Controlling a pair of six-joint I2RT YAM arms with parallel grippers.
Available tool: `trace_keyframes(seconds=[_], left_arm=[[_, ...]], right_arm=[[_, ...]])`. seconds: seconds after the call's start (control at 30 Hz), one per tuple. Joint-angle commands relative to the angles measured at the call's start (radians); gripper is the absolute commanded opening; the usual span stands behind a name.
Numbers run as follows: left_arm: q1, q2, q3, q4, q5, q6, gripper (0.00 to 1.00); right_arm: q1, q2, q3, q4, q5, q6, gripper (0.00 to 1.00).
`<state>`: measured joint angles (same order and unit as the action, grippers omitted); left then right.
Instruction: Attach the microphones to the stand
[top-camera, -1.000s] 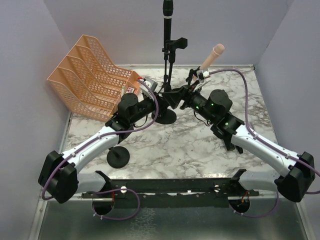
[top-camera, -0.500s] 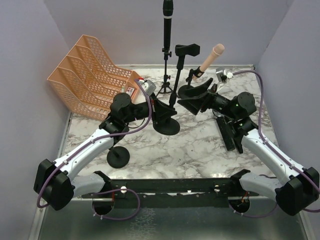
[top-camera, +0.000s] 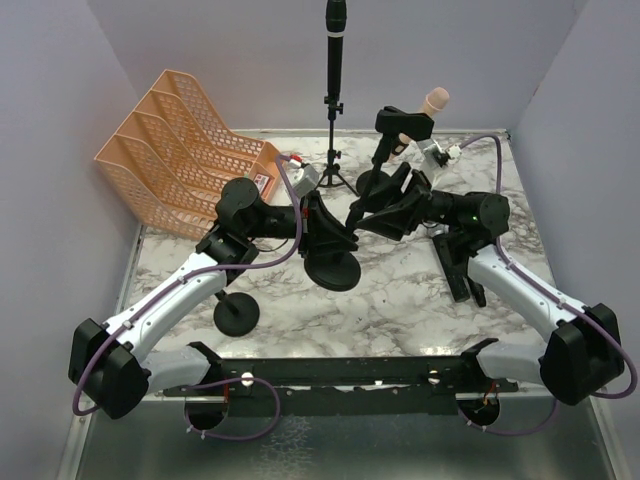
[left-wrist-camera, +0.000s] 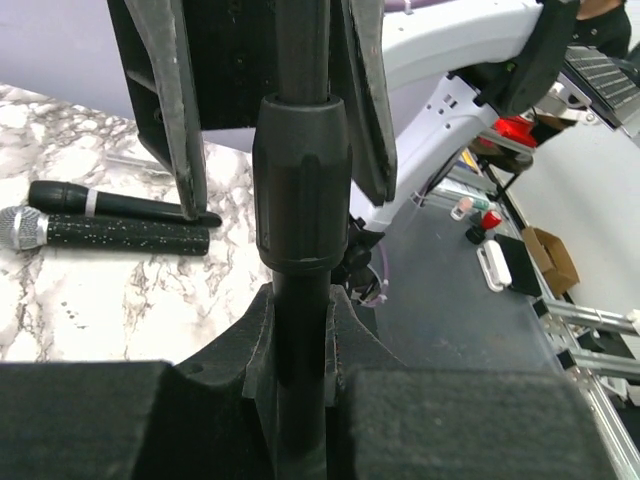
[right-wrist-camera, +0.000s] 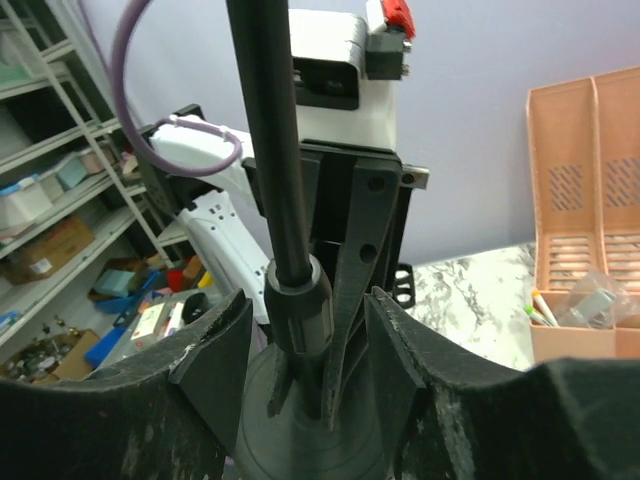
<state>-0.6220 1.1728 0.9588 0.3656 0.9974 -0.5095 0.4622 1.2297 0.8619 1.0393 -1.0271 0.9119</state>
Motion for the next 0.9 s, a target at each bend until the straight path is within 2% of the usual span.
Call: trace_keyframes(seconds=[0.0, 0.2, 0.37, 0.47, 0.53, 0.73, 0.8, 0.87], left_arm=[[-0.004, -0.01, 0.038, 0.06, 0.086, 0.009, 0.0], [-0.008, 0.007, 0.039, 0.061, 0.092, 0.001, 0.0], [-0.008, 0.026, 0.053, 0.061, 0.073, -0.011, 0.0], [-0.009, 0.03, 0.059, 0.061, 0.055, -0.011, 0.0], [-0.01, 0.031, 0.063, 0.061, 0.045, -0.009, 0.0], [-0.01, 0.035, 0.067, 0.061, 0.033, -0.009, 0.0], [-0.01, 0.037, 0.066, 0.062, 0.032, -0.009, 0.0], [-0.01, 0.04, 0.065, 0.062, 0.026, -0.009, 0.0]], right_arm=[[0.001, 0.027, 0.025, 0.248, -0.043, 0.152, 0.51], [0.004, 0.086, 0.051, 0.375, -0.056, 0.249, 0.44], [0.005, 0.105, 0.05, 0.428, -0.075, 0.285, 0.27], [0.005, 0.105, 0.043, 0.42, -0.087, 0.281, 0.21], [0.006, 0.103, 0.03, 0.413, -0.094, 0.279, 0.22], [0.009, 0.095, 0.002, 0.423, -0.097, 0.291, 0.42], [0.011, 0.096, 0.0, 0.426, -0.094, 0.294, 0.42], [0.011, 0.097, 0.004, 0.424, -0.092, 0.295, 0.35]])
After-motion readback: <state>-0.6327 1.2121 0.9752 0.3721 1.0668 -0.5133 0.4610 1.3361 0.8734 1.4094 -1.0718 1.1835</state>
